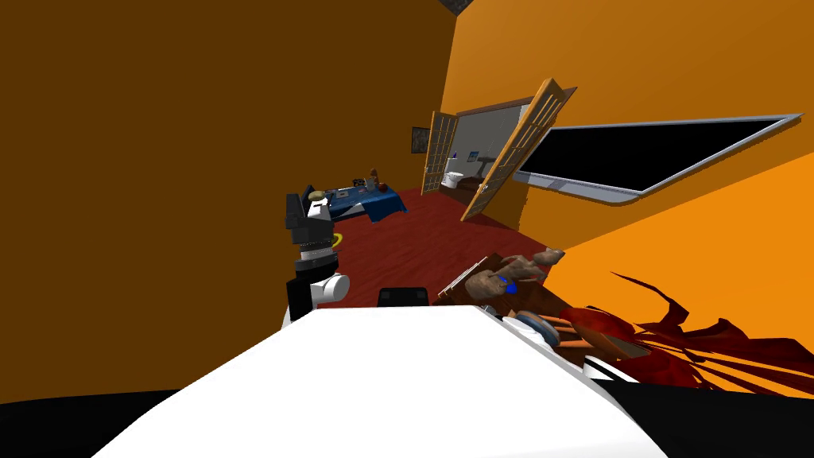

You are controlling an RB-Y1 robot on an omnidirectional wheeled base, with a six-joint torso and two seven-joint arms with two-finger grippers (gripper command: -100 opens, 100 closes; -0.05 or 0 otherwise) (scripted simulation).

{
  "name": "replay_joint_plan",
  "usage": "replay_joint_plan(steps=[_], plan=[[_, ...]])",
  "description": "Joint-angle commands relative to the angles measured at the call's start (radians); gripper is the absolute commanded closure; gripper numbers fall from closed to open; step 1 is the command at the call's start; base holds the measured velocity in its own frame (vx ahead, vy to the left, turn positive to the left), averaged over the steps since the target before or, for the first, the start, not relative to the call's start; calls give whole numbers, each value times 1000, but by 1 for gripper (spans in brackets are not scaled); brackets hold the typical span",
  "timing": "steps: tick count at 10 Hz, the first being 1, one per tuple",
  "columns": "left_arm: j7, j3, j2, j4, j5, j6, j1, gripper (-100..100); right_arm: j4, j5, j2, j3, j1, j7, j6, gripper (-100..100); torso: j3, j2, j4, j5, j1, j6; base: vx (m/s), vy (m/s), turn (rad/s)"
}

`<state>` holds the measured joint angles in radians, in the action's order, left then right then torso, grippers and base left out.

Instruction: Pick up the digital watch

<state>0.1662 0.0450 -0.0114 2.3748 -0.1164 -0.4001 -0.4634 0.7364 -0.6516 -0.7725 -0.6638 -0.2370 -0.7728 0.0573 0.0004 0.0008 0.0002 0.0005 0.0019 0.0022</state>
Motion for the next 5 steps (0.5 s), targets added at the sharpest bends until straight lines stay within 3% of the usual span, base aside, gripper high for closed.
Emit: replay_joint_plan(steps=[1, 2, 3, 5], plan=[[0, 0, 0, 0, 0, 0, 0, 0, 0, 0, 0, 0, 0, 0, 0, 100, 0, 0, 0, 0, 0, 0, 0, 0, 0], [0, 0, 0, 0, 0, 0, 0, 0, 0, 0, 0, 0, 0, 0, 0, 0, 0, 0, 0, 0, 0, 0, 0, 0, 0], [0, 0, 0, 0, 0, 0, 0, 0, 27, 9, -37, -10, -11, 12, 8, 100, 0, 0, 0, 0, 0, 0, -1, 64, -74], [0, 0, 0, 0, 0, 0, 0, 0, 44, 15, -76, -10, -22, 17, 30, 100, 0, 0, 0, 1, 7, 1, 13, 116, -67]])
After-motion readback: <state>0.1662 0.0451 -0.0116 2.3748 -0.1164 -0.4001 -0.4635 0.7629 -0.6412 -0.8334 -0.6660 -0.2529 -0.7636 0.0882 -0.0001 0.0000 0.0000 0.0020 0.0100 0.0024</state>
